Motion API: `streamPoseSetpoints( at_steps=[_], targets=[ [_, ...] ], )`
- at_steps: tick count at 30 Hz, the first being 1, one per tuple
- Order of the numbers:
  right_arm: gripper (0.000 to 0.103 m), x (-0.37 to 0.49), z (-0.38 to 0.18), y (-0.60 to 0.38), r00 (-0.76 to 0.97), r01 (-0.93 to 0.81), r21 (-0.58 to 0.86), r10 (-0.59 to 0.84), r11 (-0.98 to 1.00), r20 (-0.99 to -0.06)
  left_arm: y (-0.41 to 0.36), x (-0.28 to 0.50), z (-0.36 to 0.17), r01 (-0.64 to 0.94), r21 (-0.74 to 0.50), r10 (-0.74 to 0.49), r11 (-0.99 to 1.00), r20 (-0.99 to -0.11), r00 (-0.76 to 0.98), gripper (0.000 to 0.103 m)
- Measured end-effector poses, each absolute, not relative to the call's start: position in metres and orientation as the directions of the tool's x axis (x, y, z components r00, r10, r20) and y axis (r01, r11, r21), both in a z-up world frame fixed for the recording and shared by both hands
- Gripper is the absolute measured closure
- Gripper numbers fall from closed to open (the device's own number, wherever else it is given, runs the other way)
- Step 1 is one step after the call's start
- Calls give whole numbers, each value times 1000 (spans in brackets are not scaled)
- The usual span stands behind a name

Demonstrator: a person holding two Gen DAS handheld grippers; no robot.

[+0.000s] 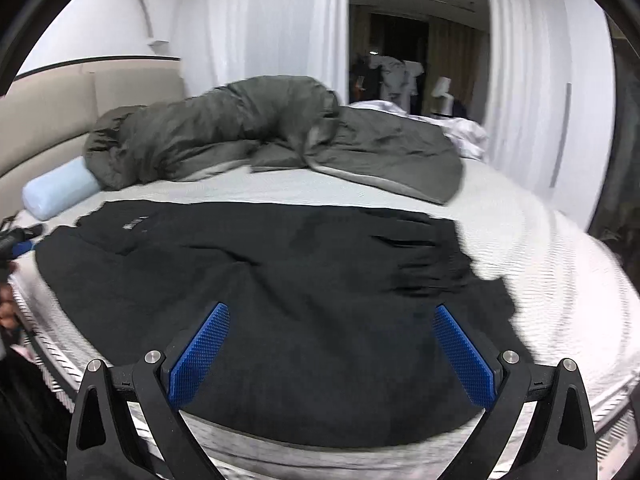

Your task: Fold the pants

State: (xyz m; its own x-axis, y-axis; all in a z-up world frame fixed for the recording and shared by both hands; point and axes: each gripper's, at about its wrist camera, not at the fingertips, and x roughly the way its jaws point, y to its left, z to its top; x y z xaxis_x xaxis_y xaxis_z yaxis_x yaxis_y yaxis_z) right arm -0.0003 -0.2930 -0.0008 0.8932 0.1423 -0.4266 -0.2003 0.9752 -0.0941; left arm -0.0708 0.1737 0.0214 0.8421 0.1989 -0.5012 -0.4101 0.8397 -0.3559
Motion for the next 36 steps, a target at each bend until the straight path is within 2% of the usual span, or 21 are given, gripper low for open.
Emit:
streamPoseSetpoints(
  at_steps=[4, 6, 9, 12, 15, 19, 24, 26, 30, 31, 32, 33, 34, 36],
  targets=[
    [0, 5, -2, -345, 872, -119, 5, 107, 993, -477, 231, -91, 7, -490, -427, 205, 760, -558, 804, 1],
    [0, 2, -7, -371, 862, -80, 79, 109, 994, -495, 257, -95, -6, -503, -476, 163, 722, -589, 791, 7],
    [0, -8, -15, -393, 862, -44, 110, 94, 993, -498, 282, -93, -25, -477, -540, 71, 694, -608, 791, 16],
    [0, -17, -25, -409, 852, -11, 122, 73, 992, -519, 300, -72, -42, -495, -548, 41, 674, -642, 766, 29],
    [0, -22, -33, -413, 838, 8, 135, 66, 991, -541, 312, -47, -52, -523, -532, 55, 666, -664, 745, 46],
    [0, -24, -38, -422, 827, 31, 177, 74, 984, -557, 322, -24, -57, -577, -517, 81, 632, -696, 713, 80],
    [0, -19, -46, -438, 812, 46, 284, 130, 958, -569, 320, -40, -56, -580, -551, 58, 600, -694, 718, 79],
    [0, -8, -49, -442, 805, 33, 340, 177, 940, -566, 312, -53, -54, -561, -554, 36, 615, -691, 722, 67],
    [2, 25, -54, -449, 793, 13, 457, 269, 889, -547, 303, -49, -54, -555, -549, 8, 624, -706, 708, 55],
    [11, 35, -56, -451, 793, 24, 490, 282, 871, -539, 303, -45, -54, -558, -552, 5, 619, -708, 706, 51],
    [33, 46, -58, -454, 794, 38, 533, 298, 846, -530, 305, -40, -52, -567, -559, 3, 605, -711, 704, 50],
    [48, 52, -60, -456, 790, 66, 555, 296, 829, -536, 305, -40, -51, -574, -565, 1, 593, -712, 702, 50],
    [75, 57, -61, -457, 774, 100, 561, 290, 822, -563, 304, -45, -49, -574, -569, 1, 588, -710, 704, 50],
    [78, 50, -51, -453, 778, 61, 529, 292, 847, -557, 302, -53, -44, -568, -567, 4, 597, -705, 709, 46]
  ],
)
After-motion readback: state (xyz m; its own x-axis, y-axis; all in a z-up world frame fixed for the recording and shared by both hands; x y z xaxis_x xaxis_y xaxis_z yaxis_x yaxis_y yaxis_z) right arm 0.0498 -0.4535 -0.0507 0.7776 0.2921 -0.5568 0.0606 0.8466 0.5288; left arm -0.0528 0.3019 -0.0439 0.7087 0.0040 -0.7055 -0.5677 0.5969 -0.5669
